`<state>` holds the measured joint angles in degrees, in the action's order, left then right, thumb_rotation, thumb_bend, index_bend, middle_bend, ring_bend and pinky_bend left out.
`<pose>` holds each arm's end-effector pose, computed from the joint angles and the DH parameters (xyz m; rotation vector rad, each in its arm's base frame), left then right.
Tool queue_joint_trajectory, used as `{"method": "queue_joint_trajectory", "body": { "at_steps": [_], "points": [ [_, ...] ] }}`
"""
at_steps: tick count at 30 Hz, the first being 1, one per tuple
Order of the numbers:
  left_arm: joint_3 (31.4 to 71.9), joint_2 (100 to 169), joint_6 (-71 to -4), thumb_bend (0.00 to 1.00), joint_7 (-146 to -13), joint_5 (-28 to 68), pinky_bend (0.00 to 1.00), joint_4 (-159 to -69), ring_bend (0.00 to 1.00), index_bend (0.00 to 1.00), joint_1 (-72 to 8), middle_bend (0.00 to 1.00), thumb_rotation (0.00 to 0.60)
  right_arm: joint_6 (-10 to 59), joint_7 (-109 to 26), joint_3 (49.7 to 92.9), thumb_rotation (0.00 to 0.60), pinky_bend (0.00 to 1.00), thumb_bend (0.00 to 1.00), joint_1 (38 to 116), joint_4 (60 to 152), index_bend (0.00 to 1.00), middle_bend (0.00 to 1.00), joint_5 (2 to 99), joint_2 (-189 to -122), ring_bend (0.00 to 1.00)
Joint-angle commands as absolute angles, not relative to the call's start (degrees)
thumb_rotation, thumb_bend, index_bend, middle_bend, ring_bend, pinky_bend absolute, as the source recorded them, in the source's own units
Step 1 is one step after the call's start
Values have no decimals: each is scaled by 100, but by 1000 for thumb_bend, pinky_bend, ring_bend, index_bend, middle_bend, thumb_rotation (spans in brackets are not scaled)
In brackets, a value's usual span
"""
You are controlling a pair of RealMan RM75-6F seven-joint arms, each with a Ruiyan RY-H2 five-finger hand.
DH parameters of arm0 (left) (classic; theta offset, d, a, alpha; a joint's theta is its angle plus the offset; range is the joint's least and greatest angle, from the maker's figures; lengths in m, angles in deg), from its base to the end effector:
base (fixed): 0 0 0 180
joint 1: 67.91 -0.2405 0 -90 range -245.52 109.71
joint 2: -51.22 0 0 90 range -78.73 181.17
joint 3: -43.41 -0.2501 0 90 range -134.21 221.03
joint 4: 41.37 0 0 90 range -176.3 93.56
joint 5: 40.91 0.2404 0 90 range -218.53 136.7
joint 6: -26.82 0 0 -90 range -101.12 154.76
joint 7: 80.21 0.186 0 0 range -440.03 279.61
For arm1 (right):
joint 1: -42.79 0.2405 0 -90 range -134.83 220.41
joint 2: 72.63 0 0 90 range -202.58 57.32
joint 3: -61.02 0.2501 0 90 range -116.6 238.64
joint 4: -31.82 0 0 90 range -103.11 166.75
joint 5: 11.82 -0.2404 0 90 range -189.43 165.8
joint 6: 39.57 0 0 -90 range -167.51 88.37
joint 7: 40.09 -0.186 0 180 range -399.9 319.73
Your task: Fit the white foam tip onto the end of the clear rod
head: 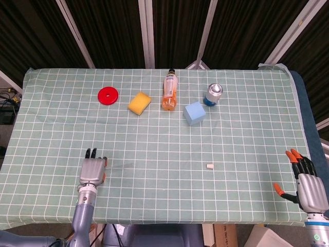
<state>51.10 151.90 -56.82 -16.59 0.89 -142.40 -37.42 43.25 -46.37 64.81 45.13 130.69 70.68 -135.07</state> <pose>-0.1608 0.2803 -0.0806 -1.6238 -0.9530 -0.4091 -0.3147 -0.2131 0.1254 1.2538 -1.1185 0.9797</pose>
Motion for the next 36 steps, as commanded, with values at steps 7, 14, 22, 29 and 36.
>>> {"method": "queue_joint_trajectory", "body": {
  "at_steps": [7, 14, 22, 29, 36],
  "points": [
    [4977, 15220, -5704, 661, -1741, 275, 0, -14117, 111, 467, -3716, 514, 600, 4314, -4654, 6482, 600, 0, 308, 4514, 13076, 0, 0, 7057, -13501, 0],
    [4874, 15069, -5715, 681, -2190, 1022, 0, -14046, 124, 482, -3702, 528, 600, 4311, -4666, 6476, 600, 0, 308, 4511, 13081, 0, 0, 7060, -13490, 0],
    [4714, 14557, -5433, 705, -3024, 2172, 0, -13719, 124, 482, -3613, 527, 600, 4291, -4657, 6465, 600, 0, 308, 4518, 13083, 0, 0, 7068, -13489, 0],
    [4616, 13937, -4806, 752, -4620, 3045, 0, -13350, 124, 483, -3496, 528, 600, 4228, -4619, 6444, 600, 0, 308, 4539, 13131, 0, 0, 7061, -13487, 0],
    [4736, 13564, -4456, 772, -5924, 3607, 0, -13030, 125, 483, -3354, 531, 600, 4014, -4370, 6476, 600, 0, 309, 4697, 13199, 0, 0, 7014, -13567, 0]
  ]
}}
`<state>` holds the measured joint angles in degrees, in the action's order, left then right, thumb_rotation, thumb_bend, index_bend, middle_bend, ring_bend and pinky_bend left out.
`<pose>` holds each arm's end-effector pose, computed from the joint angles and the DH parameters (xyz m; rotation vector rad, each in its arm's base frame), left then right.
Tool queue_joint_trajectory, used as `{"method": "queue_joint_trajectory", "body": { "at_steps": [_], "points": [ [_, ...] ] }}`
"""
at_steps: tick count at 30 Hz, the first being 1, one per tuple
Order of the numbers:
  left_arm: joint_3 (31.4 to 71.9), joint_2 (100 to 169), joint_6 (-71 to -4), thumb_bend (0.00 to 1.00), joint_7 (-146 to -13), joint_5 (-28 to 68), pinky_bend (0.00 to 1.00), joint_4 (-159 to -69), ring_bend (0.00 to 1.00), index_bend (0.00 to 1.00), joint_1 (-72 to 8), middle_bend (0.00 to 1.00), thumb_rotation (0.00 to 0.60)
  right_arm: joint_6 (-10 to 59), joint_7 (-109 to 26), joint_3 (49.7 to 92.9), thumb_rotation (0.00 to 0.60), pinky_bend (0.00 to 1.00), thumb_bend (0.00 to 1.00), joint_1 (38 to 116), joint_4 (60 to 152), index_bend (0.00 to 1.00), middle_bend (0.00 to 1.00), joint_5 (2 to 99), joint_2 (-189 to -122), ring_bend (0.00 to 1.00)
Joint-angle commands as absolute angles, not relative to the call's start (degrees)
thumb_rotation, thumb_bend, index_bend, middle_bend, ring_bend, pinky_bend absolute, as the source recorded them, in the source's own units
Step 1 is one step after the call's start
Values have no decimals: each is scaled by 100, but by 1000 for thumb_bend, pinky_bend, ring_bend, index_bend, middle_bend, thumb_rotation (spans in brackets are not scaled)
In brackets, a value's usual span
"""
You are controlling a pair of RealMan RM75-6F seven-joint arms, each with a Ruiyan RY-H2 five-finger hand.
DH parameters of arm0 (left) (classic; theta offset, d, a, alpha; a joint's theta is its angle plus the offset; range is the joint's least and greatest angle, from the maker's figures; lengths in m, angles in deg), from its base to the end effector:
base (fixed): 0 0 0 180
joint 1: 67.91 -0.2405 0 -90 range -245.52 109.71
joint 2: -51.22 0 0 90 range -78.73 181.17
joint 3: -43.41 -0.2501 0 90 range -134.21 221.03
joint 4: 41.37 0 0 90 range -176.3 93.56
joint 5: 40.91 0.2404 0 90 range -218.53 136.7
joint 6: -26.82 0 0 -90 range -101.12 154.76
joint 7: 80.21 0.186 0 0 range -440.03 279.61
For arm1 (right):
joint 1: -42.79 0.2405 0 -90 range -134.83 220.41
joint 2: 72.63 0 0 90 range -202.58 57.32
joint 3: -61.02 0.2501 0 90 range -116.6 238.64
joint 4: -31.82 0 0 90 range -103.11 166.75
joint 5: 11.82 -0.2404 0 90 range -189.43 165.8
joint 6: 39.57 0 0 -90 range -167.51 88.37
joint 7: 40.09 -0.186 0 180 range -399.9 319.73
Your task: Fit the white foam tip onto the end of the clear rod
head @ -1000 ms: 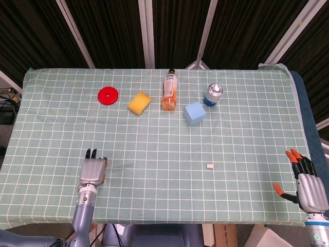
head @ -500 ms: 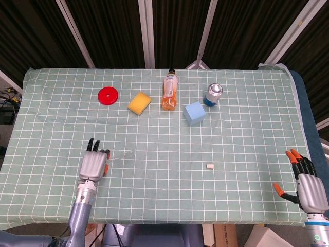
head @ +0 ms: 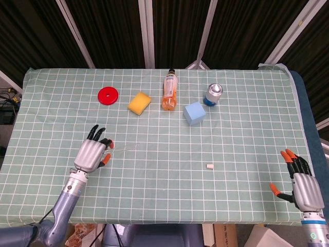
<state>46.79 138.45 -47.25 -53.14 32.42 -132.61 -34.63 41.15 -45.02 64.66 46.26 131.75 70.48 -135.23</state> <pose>-0.1545 0.3266 -0.0268 -1.7464 -0.7380 -0.9724 -0.3085 -0.2178 0.1158 1.2896 -1.1401 0.9666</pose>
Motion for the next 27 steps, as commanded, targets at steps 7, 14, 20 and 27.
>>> {"method": "queue_joint_trajectory", "body": {
  "at_steps": [7, 14, 20, 27],
  "points": [
    [4827, 13369, -4266, 799, -6744, 3930, 0, -12880, 125, 484, -3255, 533, 600, 3529, -3651, 6609, 600, 0, 308, 5056, 13275, 0, 0, 6655, -13883, 0],
    [4949, 13105, -4204, 811, -7278, 4214, 0, -12921, 125, 485, -3149, 533, 600, 2978, -2690, 6757, 600, 0, 308, 5556, 13286, 101, 15, 6132, -14552, 0],
    [5020, 12852, -4204, 811, -7579, 4338, 0, -12979, 125, 485, -3131, 533, 600, 2803, -2022, 6858, 600, 0, 307, 5876, 13201, 260, 70, 5755, -15205, 0],
    [5060, 12613, -4219, 811, -7832, 4445, 0, -13006, 125, 485, -3138, 533, 600, 2717, -1473, 7019, 600, 0, 308, 6207, 12924, 347, 108, 5306, -15909, 0]
  ]
}}
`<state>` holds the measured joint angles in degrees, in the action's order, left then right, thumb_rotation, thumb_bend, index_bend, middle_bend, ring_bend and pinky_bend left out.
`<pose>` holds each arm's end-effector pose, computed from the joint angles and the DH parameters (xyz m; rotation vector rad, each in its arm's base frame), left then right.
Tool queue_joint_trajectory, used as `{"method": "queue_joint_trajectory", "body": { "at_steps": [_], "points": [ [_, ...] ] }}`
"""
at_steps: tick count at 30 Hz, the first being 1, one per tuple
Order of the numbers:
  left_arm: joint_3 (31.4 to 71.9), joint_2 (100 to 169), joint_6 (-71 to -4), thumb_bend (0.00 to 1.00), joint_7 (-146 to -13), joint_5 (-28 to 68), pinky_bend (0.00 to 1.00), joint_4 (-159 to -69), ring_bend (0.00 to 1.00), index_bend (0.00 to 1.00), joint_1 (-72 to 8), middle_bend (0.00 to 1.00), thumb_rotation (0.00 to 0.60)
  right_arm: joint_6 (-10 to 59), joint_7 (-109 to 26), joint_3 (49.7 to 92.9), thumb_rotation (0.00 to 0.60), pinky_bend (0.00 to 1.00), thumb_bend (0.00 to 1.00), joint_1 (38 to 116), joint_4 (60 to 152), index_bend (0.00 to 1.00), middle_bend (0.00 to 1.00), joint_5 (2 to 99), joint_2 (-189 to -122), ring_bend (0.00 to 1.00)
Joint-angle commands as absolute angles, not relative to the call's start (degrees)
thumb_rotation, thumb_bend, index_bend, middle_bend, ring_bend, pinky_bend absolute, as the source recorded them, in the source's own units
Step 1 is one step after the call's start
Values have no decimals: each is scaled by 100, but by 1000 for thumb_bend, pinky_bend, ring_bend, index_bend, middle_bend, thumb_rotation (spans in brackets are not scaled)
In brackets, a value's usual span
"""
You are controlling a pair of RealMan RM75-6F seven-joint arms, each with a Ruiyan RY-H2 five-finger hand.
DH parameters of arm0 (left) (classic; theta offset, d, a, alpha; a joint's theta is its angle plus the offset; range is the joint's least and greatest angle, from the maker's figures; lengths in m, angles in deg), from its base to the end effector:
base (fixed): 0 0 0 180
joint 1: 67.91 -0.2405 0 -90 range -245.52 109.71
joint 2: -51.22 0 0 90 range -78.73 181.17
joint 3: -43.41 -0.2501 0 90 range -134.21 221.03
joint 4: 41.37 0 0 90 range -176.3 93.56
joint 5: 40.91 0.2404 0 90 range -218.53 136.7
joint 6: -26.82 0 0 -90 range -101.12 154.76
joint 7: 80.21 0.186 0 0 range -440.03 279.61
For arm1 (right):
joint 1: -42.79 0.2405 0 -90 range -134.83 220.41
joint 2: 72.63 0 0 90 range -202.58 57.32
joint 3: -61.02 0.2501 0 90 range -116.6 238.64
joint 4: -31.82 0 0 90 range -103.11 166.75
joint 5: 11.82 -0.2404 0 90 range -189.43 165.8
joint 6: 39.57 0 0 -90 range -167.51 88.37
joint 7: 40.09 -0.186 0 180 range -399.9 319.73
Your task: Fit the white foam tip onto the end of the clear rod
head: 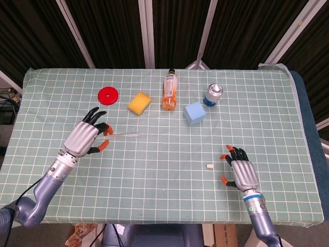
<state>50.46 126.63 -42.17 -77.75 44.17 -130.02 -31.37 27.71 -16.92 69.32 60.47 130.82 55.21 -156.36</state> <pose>-0.1443 0.3675 0.0351 -1.8205 -0.7349 -1.2145 -0.2222 -0.2832 -0.0213 1.5394 -1.1798 0.8424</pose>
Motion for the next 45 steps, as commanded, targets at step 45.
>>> {"method": "queue_joint_trajectory", "body": {
  "at_steps": [45],
  "points": [
    [5076, 12673, -4183, 811, -8142, 4526, 0, -12715, 125, 485, -3197, 533, 600, 2784, -1076, 7089, 600, 0, 406, 6700, 12072, 503, 178, 4434, -16724, 0]
  ]
}}
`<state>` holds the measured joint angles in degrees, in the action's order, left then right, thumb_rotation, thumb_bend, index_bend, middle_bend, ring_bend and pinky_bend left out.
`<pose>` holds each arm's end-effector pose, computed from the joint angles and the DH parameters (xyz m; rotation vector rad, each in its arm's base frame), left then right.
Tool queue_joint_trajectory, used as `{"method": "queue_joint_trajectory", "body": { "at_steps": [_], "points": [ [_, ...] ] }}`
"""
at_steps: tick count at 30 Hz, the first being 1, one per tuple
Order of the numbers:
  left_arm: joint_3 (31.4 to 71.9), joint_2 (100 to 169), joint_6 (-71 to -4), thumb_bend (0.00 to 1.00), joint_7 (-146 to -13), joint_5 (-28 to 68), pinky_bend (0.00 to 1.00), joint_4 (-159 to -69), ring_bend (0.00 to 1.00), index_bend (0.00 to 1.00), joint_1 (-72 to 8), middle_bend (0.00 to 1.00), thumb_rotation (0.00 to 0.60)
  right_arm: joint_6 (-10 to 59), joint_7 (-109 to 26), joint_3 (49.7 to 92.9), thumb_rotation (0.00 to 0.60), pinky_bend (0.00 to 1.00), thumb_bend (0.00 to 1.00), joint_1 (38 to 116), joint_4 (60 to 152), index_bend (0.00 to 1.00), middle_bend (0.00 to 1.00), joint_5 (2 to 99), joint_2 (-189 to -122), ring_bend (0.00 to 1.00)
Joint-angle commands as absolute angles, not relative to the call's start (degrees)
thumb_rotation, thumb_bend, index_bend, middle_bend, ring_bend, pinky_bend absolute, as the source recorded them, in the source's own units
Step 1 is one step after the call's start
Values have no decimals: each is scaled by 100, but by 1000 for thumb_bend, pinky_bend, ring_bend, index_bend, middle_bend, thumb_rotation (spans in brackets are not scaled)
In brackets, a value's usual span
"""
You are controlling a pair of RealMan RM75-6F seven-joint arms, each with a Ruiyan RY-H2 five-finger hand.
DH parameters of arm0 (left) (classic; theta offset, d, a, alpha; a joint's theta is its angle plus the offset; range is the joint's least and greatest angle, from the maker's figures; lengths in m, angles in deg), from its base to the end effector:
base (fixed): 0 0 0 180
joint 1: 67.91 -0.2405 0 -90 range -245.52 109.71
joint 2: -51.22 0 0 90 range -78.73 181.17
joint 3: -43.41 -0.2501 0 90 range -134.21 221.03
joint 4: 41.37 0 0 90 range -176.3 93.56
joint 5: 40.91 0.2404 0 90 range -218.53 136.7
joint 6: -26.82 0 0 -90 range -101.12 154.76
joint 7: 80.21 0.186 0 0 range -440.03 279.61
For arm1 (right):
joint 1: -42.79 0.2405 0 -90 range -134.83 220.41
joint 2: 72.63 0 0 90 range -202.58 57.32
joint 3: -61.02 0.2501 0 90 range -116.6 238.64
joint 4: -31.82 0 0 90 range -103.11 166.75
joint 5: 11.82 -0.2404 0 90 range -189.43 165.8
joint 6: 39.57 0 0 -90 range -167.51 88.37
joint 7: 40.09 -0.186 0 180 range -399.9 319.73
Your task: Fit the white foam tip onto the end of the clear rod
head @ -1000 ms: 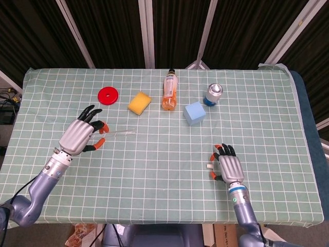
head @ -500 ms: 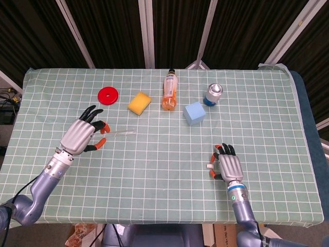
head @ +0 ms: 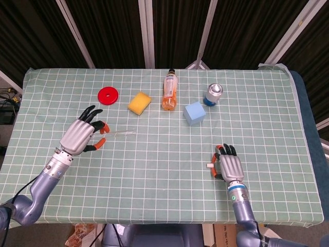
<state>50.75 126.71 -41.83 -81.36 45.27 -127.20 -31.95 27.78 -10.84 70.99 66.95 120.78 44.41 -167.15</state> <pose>-0.1561 0.3734 0.0388 -1.8109 -0.7536 -1.2182 -0.2197 -0.3115 -0.0672 1.5064 -1.1919 0.7479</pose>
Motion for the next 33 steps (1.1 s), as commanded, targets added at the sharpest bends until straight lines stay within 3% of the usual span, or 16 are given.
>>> {"method": "queue_joint_trajectory", "body": {
  "at_steps": [1, 10, 15, 23, 33],
  "points": [
    [5077, 12672, -4182, 811, -8148, 4523, 0, -12711, 125, 485, -3199, 533, 600, 2788, -1071, 7084, 600, 0, 406, 6706, 12064, 504, 178, 4437, -16732, 0],
    [5073, 12667, -4180, 811, -8202, 4515, 0, -12661, 125, 485, -3223, 533, 600, 2805, -1038, 7070, 600, 0, 410, 6748, 12001, 508, 178, 4399, -16796, 0],
    [5068, 12661, -4178, 812, -8218, 4528, 0, -12652, 125, 485, -3227, 533, 600, 2816, -1053, 7050, 600, 0, 420, 6746, 11983, 580, 184, 4383, -16815, 0],
    [5094, 12738, -4188, 811, -8247, 4509, 0, -12623, 124, 485, -3225, 533, 600, 2919, -1175, 7058, 600, 0, 426, 6739, 12050, 589, 188, 4549, -16779, 0],
    [5210, 13443, -3844, 818, -8882, 4538, 0, -11841, 124, 485, -2847, 533, 600, 3132, -1299, 7392, 600, 0, 426, 6836, 12430, 589, 188, 4860, -16324, 0]
  ]
}}
